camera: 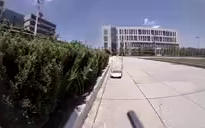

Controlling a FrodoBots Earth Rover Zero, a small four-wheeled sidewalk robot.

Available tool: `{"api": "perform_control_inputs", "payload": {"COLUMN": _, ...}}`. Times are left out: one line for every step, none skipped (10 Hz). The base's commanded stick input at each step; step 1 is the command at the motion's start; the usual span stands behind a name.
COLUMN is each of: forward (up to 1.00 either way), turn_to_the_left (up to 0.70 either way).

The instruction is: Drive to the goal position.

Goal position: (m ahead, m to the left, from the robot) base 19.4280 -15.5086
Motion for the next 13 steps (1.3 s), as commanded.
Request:
{"api": "perform_control_inputs", "payload": {"forward": 0.00, "turn_to_the_left": -0.28}}
{"api": "perform_control_inputs", "payload": {"forward": 0.00, "turn_to_the_left": -0.28}}
{"api": "perform_control_inputs", "payload": {"forward": 0.00, "turn_to_the_left": -0.28}}
{"api": "perform_control_inputs", "payload": {"forward": 0.00, "turn_to_the_left": -0.28}}
{"api": "perform_control_inputs", "payload": {"forward": 0.00, "turn_to_the_left": -0.28}}
{"api": "perform_control_inputs", "payload": {"forward": 0.00, "turn_to_the_left": -0.28}}
{"api": "perform_control_inputs", "payload": {"forward": 0.00, "turn_to_the_left": -0.28}}
{"api": "perform_control_inputs", "payload": {"forward": 0.00, "turn_to_the_left": -0.28}}
{"api": "perform_control_inputs", "payload": {"forward": 0.00, "turn_to_the_left": -0.28}}
{"api": "perform_control_inputs", "payload": {"forward": 0.00, "turn_to_the_left": -0.28}}
{"api": "perform_control_inputs", "payload": {"forward": 0.00, "turn_to_the_left": -0.28}}
{"api": "perform_control_inputs", "payload": {"forward": 0.00, "turn_to_the_left": -0.28}}
{"api": "perform_control_inputs", "payload": {"forward": 0.00, "turn_to_the_left": -0.28}}
